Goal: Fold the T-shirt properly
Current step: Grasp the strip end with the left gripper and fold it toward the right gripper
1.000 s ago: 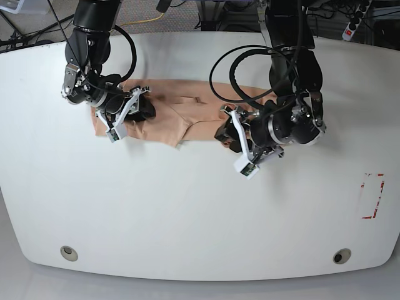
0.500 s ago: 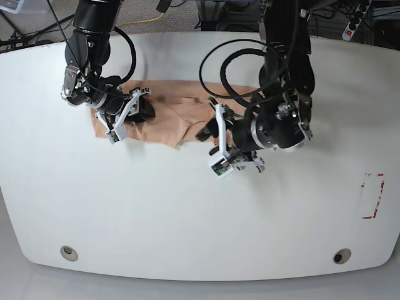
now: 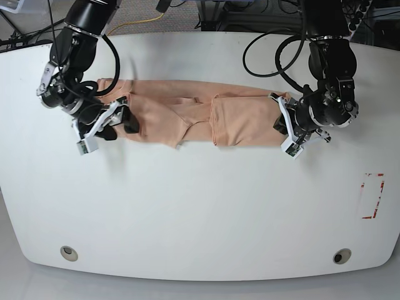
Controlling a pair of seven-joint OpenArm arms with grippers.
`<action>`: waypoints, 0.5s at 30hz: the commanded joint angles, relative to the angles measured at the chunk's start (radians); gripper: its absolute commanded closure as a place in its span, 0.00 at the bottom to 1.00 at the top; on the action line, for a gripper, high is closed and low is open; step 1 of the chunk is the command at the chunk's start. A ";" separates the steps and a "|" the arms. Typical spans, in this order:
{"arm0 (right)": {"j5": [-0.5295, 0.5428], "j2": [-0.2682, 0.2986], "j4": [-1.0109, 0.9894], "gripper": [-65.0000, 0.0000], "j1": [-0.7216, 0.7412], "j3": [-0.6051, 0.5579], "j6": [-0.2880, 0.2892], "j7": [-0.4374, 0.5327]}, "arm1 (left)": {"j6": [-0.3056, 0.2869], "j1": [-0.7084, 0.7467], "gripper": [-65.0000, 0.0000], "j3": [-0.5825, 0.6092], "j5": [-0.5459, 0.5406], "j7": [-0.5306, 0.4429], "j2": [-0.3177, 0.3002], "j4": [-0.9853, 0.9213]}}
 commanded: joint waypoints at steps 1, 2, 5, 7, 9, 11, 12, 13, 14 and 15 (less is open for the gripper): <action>0.055 0.019 -0.013 0.17 0.028 0.074 0.001 -0.013 | -0.002 -0.011 0.97 -0.004 -0.018 -0.046 -0.001 -0.018; 0.056 0.022 -0.024 0.16 0.031 0.096 0.001 -0.016 | -0.002 -0.011 0.97 -0.010 -0.018 -0.052 -0.001 -0.029; 0.060 0.054 -0.101 0.16 0.033 0.183 0.001 -0.019 | -0.002 -0.007 0.97 -0.048 -0.018 -0.059 -0.001 -0.044; 0.061 0.068 -0.171 0.16 0.033 0.239 0.001 -0.021 | -0.002 0.003 0.97 -0.082 -0.019 -0.059 0.000 -0.040; 0.058 0.073 -0.220 0.16 0.033 0.283 0.001 -0.030 | -0.002 0.005 0.97 -0.097 -0.023 -0.058 0.000 -0.037; 0.058 0.088 -0.268 0.16 0.030 0.311 0.001 -0.035 | -0.002 0.005 0.97 -0.102 -0.023 -0.058 -0.001 -0.037; 0.058 0.090 -0.283 0.16 0.027 0.314 0.001 -0.035 | -0.002 0.005 0.97 -0.102 -0.018 -0.056 -0.001 -0.037; 0.056 0.090 -0.288 0.16 0.022 0.317 0.001 -0.035 | -0.002 0.008 0.97 -0.102 -0.016 -0.056 -0.003 -0.044; 0.056 0.090 -0.289 0.16 0.020 0.317 0.001 -0.035 | -0.002 0.012 0.97 -0.102 -0.015 -0.056 -0.003 -0.047; 0.056 0.085 -0.289 0.16 0.008 0.314 0.001 -0.035 | -0.002 0.017 0.97 -0.097 -0.015 -0.059 -0.009 -0.054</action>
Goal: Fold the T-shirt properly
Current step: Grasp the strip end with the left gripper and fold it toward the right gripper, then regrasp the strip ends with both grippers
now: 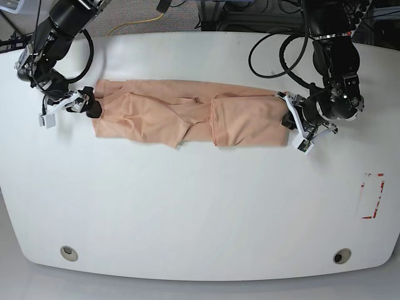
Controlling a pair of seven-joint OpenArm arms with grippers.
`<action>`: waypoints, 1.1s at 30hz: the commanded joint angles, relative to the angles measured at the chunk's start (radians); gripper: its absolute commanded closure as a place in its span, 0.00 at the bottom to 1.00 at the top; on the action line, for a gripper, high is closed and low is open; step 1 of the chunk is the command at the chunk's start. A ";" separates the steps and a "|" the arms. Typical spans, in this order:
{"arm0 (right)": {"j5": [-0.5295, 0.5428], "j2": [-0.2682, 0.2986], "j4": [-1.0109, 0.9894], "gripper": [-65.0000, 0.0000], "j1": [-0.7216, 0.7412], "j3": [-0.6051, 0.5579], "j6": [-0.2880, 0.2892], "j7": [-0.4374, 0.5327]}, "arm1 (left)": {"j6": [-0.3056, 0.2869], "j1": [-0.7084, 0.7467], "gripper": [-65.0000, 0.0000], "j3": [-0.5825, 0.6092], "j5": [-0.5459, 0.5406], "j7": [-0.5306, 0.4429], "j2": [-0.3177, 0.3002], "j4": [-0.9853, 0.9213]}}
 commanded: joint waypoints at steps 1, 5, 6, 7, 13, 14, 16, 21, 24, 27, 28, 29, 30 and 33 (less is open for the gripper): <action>0.018 0.010 0.015 0.16 -0.010 -0.005 0.007 0.010 | -0.001 -0.003 0.97 0.005 -0.010 -0.018 -0.020 -0.005; 0.022 -0.031 0.016 0.16 -0.021 -0.045 0.007 0.007 | -0.001 0.013 0.97 0.037 -0.010 -0.018 -0.033 -0.028; 0.022 -0.037 0.016 0.16 -0.021 -0.054 0.007 0.007 | -0.001 0.020 0.97 0.040 -0.006 -0.020 -0.046 -0.036; 0.022 -0.040 0.016 0.16 -0.021 -0.060 0.007 0.007 | -0.001 0.025 0.97 0.040 -0.001 -0.020 -0.049 -0.042; 0.022 -0.097 0.018 0.34 -0.014 -0.120 0.007 0.007 | -0.001 0.031 0.97 0.038 0.013 -0.020 -0.086 -0.047; 0.022 -0.099 0.018 0.39 -0.013 -0.129 0.007 0.010 | -0.001 0.031 0.97 0.040 0.011 -0.018 -0.095 -0.047; 0.018 -0.114 0.018 0.49 0.007 -0.140 0.007 0.012 | -0.001 0.031 0.97 0.035 0.010 -0.017 -0.104 -0.039; 0.016 -0.116 0.018 0.88 0.016 -0.142 0.007 0.012 | -0.001 0.031 0.97 -0.022 0.010 -0.014 -0.107 0.076; 0.018 -0.108 0.053 1.00 0.016 -0.145 0.007 0.012 | -0.001 0.031 0.97 -0.057 0.010 -0.014 -0.107 0.107; 0.018 -0.110 0.125 1.00 0.007 -0.145 0.007 0.009 | -0.001 0.031 0.97 -0.109 0.017 -0.014 -0.101 0.105; 0.018 -0.110 0.147 1.00 0.002 -0.146 0.007 0.007 | -0.001 0.031 0.97 -0.121 0.017 -0.014 -0.099 0.102; 0.018 -0.110 0.170 1.00 -0.005 -0.146 0.004 0.007 | -0.001 0.031 0.97 -0.129 0.017 -0.014 -0.098 0.093; 0.018 -0.110 0.194 1.00 -0.013 -0.148 0.000 0.007 | -0.001 0.031 0.97 -0.130 0.013 -0.014 -0.096 0.078; 0.021 -0.110 0.274 1.00 -0.022 -0.152 -0.005 0.006 | -0.001 0.023 0.97 -0.129 0.016 -0.020 -0.075 0.009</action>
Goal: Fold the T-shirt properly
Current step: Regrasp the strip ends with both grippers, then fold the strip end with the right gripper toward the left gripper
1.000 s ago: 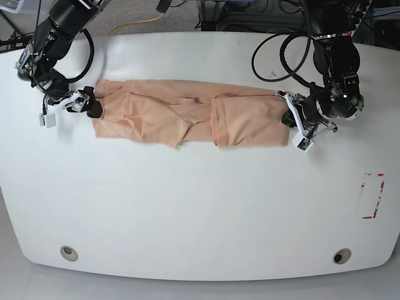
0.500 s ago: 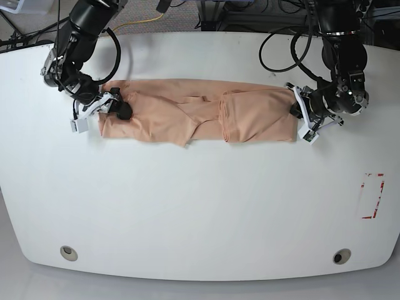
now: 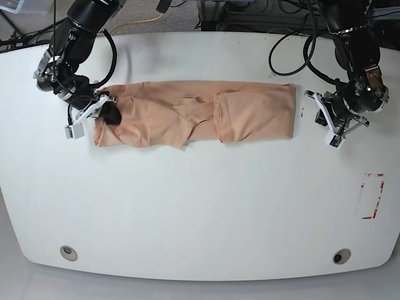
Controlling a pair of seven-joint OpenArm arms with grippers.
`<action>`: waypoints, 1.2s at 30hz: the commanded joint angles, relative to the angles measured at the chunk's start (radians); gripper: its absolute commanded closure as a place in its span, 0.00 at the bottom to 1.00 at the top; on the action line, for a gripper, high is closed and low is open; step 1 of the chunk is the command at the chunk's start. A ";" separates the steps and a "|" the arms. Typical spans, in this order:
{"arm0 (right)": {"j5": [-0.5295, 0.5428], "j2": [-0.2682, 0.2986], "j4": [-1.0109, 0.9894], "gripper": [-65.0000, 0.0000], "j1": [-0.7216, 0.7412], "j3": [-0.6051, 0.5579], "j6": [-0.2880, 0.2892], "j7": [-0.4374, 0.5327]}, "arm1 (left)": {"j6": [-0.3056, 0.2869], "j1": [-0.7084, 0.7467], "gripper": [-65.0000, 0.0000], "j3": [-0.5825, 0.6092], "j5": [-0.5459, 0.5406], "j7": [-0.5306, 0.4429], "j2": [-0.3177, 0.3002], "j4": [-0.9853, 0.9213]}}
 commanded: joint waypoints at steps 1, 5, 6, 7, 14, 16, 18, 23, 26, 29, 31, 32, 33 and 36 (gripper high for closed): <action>0.020 0.012 0.081 1.00 -0.003 -0.012 0.001 0.016 | -0.001 -0.020 0.97 0.002 -0.011 -0.021 0.018 -0.044; 0.022 0.016 0.163 1.00 -0.030 -0.065 0.001 0.016 | -0.001 -0.046 0.97 0.002 -0.016 -0.022 0.059 -0.081; 0.022 0.016 0.175 1.00 -0.033 -0.073 0.001 0.016 | -0.001 -0.046 0.97 0.002 -0.017 -0.022 0.066 -0.081; 0.022 0.015 0.189 1.00 -0.036 -0.084 0.001 0.016 | -0.001 -0.046 0.97 0.002 -0.017 -0.022 0.073 -0.081; 0.022 0.010 0.282 1.00 -0.078 -0.193 0.002 0.018 | -0.001 -0.048 0.97 0.002 -0.010 -0.027 0.099 -0.107; 0.022 0.001 0.316 1.00 -0.087 -0.224 0.002 0.018 | -0.001 -0.054 0.97 0.002 -0.008 -0.027 0.104 -0.145; 0.022 -0.022 0.344 1.00 -0.092 -0.245 0.001 0.018 | -0.001 -0.055 0.97 0.004 -0.008 -0.028 0.104 -0.193; 0.022 -0.056 0.390 1.00 -0.107 -0.308 0.001 0.018 | -0.001 -0.078 0.97 0.012 -0.008 -0.028 0.105 -0.260; 0.023 -0.074 0.393 1.00 -0.107 -0.339 0.001 0.018 | -0.001 -0.078 0.97 0.041 -0.008 -0.030 0.102 -0.265; 0.023 -0.112 0.393 1.00 -0.101 -0.378 0.001 0.018 | -0.001 -0.074 0.97 0.078 0.007 -0.054 0.102 -0.263; 0.025 -0.139 0.394 1.00 -0.090 -0.403 0.004 0.018 | -0.001 -0.074 0.97 0.093 0.055 -0.070 0.107 -0.263; 0.033 -0.151 0.394 1.00 -0.081 -0.415 0.004 0.018 | -0.001 -0.074 0.97 0.102 0.085 -0.082 0.108 -0.263; 0.052 -0.163 0.394 1.00 -0.073 -0.428 0.004 0.018 | -0.001 -0.072 0.97 0.114 0.116 -0.097 0.115 -0.263; 0.105 -0.208 0.394 1.00 -0.063 -0.449 0.004 0.018 | -0.001 -0.055 0.97 0.130 0.173 -0.126 0.144 -0.263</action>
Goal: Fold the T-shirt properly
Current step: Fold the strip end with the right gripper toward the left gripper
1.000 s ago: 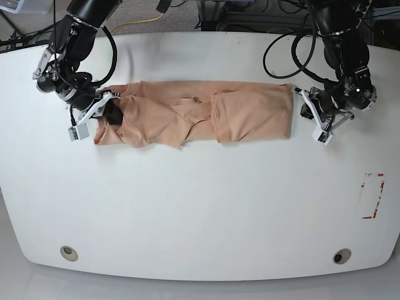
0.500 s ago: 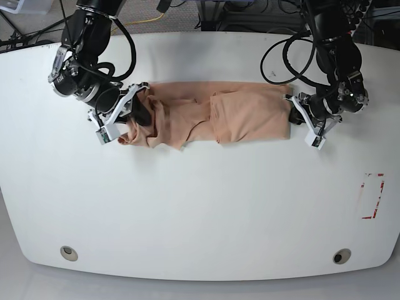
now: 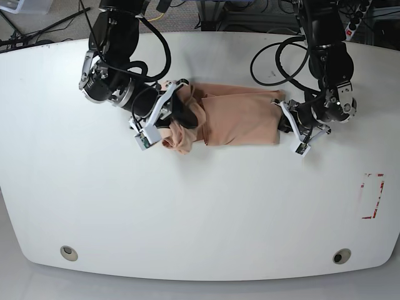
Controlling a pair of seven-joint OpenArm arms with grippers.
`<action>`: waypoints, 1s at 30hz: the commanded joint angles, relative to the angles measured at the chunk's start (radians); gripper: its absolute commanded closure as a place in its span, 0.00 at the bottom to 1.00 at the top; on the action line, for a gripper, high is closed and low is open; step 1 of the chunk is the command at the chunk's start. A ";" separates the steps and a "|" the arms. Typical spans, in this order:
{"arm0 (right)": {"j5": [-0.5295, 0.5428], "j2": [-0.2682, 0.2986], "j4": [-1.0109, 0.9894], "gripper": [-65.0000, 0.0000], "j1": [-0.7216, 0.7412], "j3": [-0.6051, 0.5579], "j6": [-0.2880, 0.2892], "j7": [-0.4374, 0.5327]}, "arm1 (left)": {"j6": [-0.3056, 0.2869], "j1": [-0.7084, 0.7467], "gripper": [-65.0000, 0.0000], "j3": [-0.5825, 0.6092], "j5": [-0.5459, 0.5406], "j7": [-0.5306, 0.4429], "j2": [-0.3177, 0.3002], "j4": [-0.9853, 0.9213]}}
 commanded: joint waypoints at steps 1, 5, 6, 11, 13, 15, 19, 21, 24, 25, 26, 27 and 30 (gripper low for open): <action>0.084 -0.044 0.022 1.00 0.030 -0.015 0.009 0.029 | 0.000 0.025 0.97 0.011 0.100 0.033 0.024 -0.006; 0.087 -0.066 0.017 1.00 0.041 -0.061 0.010 0.029 | 0.000 0.029 0.97 0.016 0.113 0.019 0.024 -0.006; 0.088 -0.066 0.017 1.00 0.041 -0.079 0.012 0.033 | 0.000 0.031 0.97 0.016 0.113 0.021 0.026 -0.006; 0.087 -0.066 0.016 1.00 0.039 -0.139 0.012 0.070 | 0.000 0.040 0.97 0.016 0.113 0.024 0.026 -0.006; 0.087 -0.066 -0.009 1.00 0.044 -0.165 0.012 0.090 | 0.000 0.043 0.97 0.016 0.113 0.022 0.026 -0.006; 0.087 -0.066 -0.050 1.00 0.061 -0.183 0.012 0.107 | 0.000 0.043 0.97 0.014 0.113 0.022 0.026 -0.006; 0.094 -0.066 -0.175 1.00 0.098 -0.217 0.013 0.178 | 0.000 0.045 0.97 0.014 0.110 0.022 0.026 -0.006; 0.094 -0.066 -0.227 1.00 0.119 -0.240 0.012 0.214 | 0.000 0.045 0.97 0.013 0.110 0.022 0.026 -0.006; 0.094 -0.066 -0.293 1.00 0.147 -0.257 0.009 0.260 | 0.000 0.045 0.97 0.011 0.108 0.022 0.026 0.000; 0.094 -0.066 -0.310 1.00 0.155 -0.257 0.009 0.264 | 0.000 0.045 0.97 0.011 0.108 0.024 0.026 0.000; 0.094 -0.066 -0.328 0.97 0.159 -0.257 0.009 0.267 | 0.000 0.045 0.97 0.011 0.108 0.024 0.027 0.000; 0.091 -0.066 -0.353 0.91 0.162 -0.263 0.007 0.270 | 0.000 0.045 0.97 0.010 0.108 0.024 0.034 0.000; 0.087 -0.066 -0.396 0.74 0.181 -0.294 0.007 0.308 | 0.000 0.045 0.97 0.008 0.108 0.024 0.043 0.002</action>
